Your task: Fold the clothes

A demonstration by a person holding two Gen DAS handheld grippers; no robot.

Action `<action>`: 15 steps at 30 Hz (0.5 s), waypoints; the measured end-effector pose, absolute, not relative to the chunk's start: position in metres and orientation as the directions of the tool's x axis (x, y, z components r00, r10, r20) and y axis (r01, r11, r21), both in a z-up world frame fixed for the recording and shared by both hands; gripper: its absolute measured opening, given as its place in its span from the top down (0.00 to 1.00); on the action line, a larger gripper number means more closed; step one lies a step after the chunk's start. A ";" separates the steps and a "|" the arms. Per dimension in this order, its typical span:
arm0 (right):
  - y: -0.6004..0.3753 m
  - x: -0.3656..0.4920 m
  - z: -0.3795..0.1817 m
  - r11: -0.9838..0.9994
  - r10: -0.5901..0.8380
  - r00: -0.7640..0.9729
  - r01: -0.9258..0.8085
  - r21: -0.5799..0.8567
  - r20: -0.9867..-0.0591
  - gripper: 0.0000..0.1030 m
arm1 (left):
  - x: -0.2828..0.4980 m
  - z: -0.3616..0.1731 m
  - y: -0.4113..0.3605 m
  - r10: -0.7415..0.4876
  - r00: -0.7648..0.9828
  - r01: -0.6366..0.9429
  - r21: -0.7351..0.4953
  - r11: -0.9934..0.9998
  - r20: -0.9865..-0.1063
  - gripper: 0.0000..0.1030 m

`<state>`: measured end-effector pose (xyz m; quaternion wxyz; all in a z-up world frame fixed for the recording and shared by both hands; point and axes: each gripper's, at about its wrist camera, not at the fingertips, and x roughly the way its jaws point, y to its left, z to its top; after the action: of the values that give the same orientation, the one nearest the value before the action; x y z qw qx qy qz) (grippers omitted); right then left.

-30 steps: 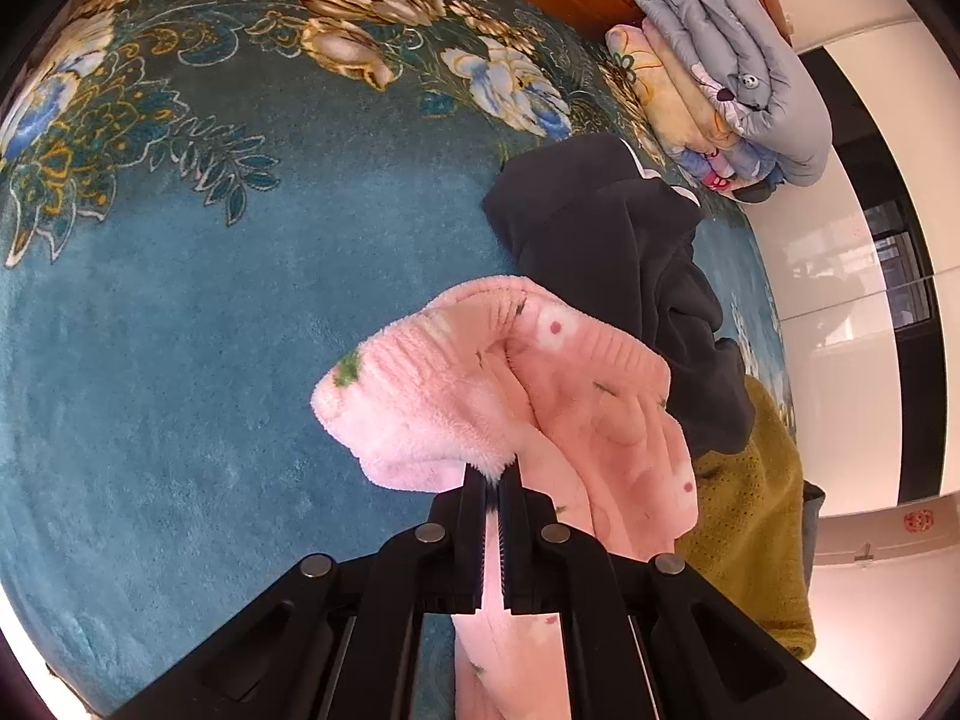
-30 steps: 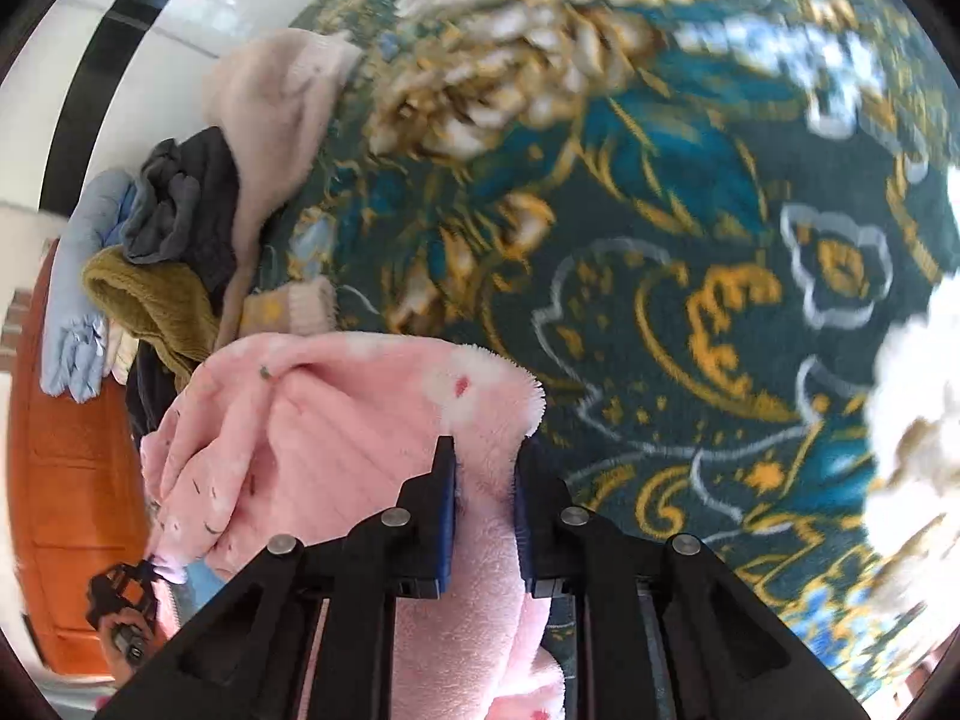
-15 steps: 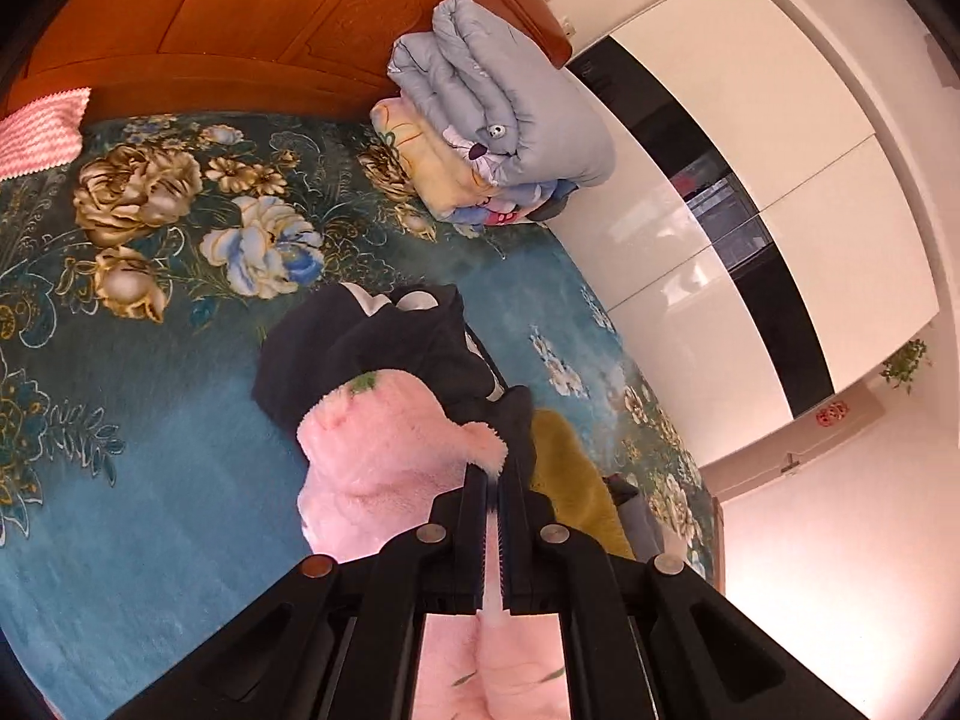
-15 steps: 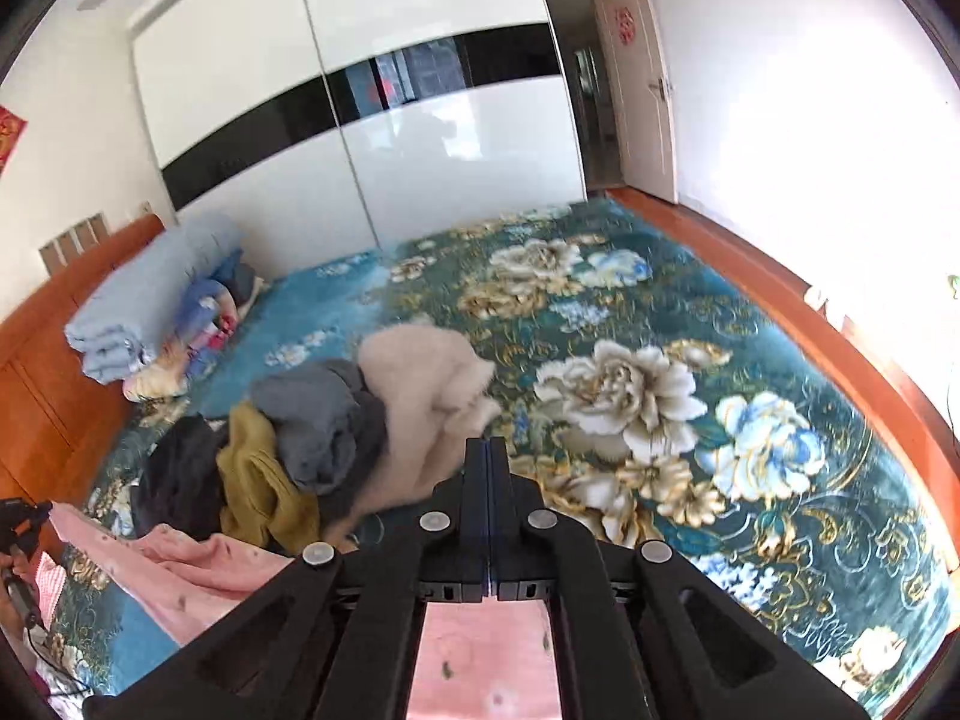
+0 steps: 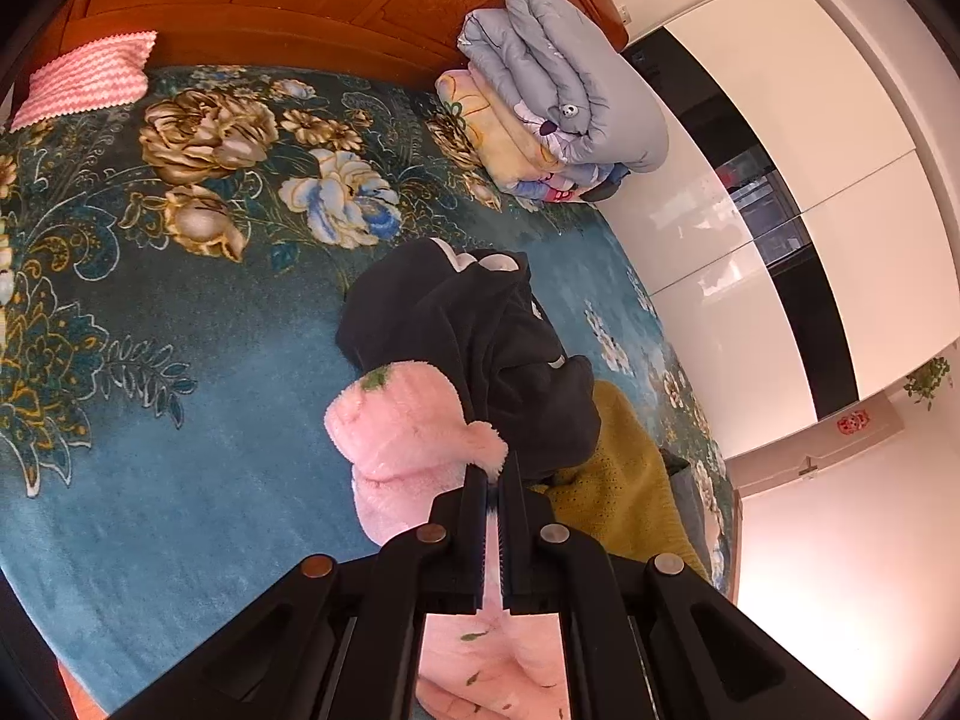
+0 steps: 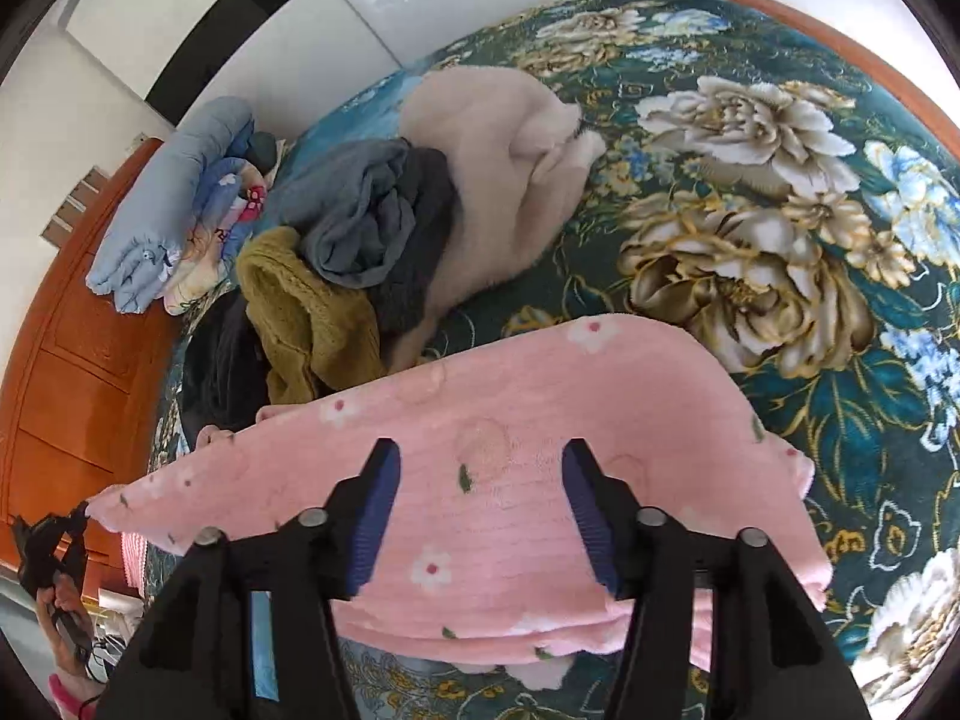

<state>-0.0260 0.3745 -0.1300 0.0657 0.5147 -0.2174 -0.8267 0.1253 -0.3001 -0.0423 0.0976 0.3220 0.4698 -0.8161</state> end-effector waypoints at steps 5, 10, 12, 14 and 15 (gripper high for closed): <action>0.381 -0.066 -0.167 -0.810 -0.371 -0.419 -0.290 0.509 -0.829 0.43 | 0.140 -0.050 -0.308 0.150 -0.764 0.476 -0.705 -0.525 -0.628 0.97; 0.374 -0.095 -0.193 -0.697 -0.401 -0.400 -0.450 0.558 -0.824 0.38 | 0.146 -0.050 -0.304 0.155 -0.750 0.471 -0.685 -0.556 -0.643 0.97; 0.366 -0.107 -0.201 -0.682 -0.393 -0.380 -0.491 0.542 -0.838 0.37 | 0.147 -0.048 -0.302 0.160 -0.746 0.463 -0.676 -0.574 -0.647 0.97; 0.356 -0.118 -0.208 -0.715 -0.341 -0.335 -0.514 0.474 -0.878 0.37 | 0.149 -0.045 -0.301 0.165 -0.743 0.453 -0.669 -0.589 -0.648 0.97; 0.352 -0.123 -0.212 -0.728 -0.311 -0.316 -0.527 0.439 -0.896 0.37 | 0.151 -0.044 -0.300 0.168 -0.742 0.448 -0.666 -0.597 -0.650 0.97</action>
<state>-0.1226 0.3525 -0.2119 -0.0742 0.5800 -0.3614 -0.7263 0.1507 -0.3001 -0.0437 0.0852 0.3492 0.4408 -0.8225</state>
